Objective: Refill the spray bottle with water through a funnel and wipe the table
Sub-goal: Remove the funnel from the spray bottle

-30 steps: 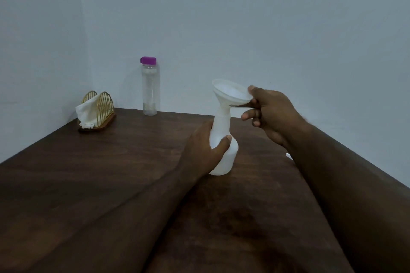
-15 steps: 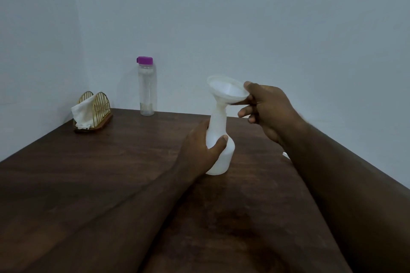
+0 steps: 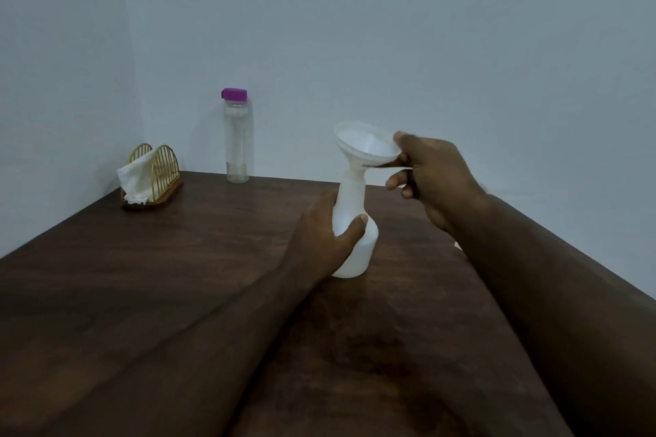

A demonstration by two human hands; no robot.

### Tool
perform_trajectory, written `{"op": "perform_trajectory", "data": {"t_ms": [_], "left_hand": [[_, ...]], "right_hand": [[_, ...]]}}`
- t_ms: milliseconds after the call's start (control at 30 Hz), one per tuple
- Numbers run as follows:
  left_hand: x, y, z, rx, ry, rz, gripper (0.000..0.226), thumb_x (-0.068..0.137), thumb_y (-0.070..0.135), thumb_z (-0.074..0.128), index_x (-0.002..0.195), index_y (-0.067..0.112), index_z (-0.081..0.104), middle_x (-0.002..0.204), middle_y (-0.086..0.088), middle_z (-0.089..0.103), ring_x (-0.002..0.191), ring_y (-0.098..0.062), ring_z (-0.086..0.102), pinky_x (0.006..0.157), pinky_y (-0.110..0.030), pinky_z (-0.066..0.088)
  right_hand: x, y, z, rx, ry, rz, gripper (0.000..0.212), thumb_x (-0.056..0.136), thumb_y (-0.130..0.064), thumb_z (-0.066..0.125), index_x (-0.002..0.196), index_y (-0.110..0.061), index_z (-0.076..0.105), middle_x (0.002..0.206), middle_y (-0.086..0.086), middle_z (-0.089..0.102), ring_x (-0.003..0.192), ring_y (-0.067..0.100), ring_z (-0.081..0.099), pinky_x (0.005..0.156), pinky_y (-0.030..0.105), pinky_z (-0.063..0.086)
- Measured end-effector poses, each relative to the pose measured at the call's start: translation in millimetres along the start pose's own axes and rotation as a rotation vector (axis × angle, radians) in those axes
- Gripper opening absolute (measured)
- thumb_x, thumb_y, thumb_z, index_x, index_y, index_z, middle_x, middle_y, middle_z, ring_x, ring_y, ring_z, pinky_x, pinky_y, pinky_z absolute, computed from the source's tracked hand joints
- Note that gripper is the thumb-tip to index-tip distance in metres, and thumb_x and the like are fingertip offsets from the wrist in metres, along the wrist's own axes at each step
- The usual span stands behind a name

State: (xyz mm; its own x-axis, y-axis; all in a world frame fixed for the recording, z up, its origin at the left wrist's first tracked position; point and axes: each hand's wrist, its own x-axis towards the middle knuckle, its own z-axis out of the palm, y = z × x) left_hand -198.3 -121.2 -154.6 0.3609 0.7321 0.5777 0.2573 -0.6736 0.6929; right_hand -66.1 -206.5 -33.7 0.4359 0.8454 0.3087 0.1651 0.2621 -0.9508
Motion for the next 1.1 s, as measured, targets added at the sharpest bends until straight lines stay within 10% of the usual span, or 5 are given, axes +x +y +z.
{"op": "perform_trajectory", "data": {"t_ms": [900, 1100], "left_hand": [[-2.5, 0.4, -1.4, 0.051, 0.05, -0.022, 0.04, 0.082, 0.066, 0.053, 0.11, 0.044, 0.035, 0.086, 0.032, 0.043, 0.08, 0.016, 0.05, 0.056, -0.003, 0.032], [-1.4, -1.8, 0.2, 0.064, 0.08, -0.008, 0.07, 0.076, 0.074, 0.046, 0.128, 0.027, 0.045, 0.1, 0.021, 0.043, 0.076, 0.011, 0.045, 0.061, -0.003, 0.026]], "right_hand": [[-6.3, 1.4, 15.1, -0.016, 0.064, 0.013, 0.022, 0.099, -0.024, 0.05, 0.097, -0.008, 0.065, 0.083, 0.004, 0.076, 0.047, 0.014, 0.06, 0.041, 0.023, 0.042], [-3.5, -11.7, 0.2, 0.308, 0.163, 0.094, 0.029, 0.096, -0.026, 0.053, 0.068, -0.017, 0.049, 0.079, 0.009, 0.077, 0.041, 0.011, 0.054, 0.039, 0.017, 0.038]]}}
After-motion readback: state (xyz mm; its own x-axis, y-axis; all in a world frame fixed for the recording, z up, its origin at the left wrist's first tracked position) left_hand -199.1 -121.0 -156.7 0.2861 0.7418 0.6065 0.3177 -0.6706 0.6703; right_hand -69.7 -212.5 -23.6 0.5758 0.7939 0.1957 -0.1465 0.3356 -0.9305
